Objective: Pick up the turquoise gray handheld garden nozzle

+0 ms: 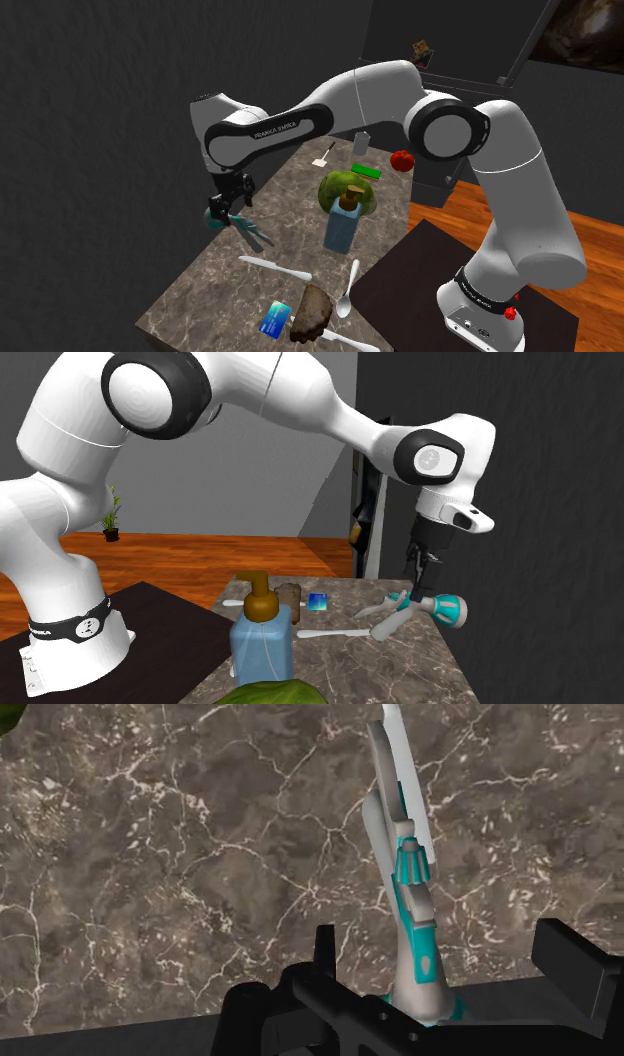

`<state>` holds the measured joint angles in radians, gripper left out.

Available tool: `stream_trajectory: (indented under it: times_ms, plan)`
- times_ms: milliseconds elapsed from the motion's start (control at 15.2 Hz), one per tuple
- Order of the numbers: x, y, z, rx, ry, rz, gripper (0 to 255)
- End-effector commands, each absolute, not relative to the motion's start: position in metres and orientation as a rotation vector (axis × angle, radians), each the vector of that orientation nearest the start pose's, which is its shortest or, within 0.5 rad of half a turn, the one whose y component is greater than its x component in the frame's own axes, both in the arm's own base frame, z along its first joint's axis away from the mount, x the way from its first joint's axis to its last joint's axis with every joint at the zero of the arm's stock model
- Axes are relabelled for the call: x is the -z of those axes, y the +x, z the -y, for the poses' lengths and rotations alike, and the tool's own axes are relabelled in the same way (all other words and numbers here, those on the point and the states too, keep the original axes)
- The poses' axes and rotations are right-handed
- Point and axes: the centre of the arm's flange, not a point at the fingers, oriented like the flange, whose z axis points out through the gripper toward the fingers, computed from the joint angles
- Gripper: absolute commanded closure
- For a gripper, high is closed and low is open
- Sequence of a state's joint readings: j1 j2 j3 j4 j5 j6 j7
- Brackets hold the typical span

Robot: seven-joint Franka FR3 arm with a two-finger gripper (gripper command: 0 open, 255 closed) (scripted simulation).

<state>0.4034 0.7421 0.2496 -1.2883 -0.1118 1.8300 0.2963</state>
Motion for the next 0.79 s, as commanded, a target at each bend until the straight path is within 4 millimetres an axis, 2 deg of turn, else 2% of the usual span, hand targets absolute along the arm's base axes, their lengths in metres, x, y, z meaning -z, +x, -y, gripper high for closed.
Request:
stream_trajectory:
  times_ms: [0,330,462,528,726]
  plan:
    - [-0.291,0.604,-0.400,-0.301,-3.101,0.547,0]
    - [-0.261,0.604,-0.400,-0.301,-3.101,0.547,0]
    - [-0.261,0.604,-0.400,-0.301,-3.101,0.547,0]
    - [-0.261,0.604,-0.401,-0.301,-3.101,0.547,255]
    - [-0.261,0.604,-0.401,-0.301,-3.101,0.547,255]
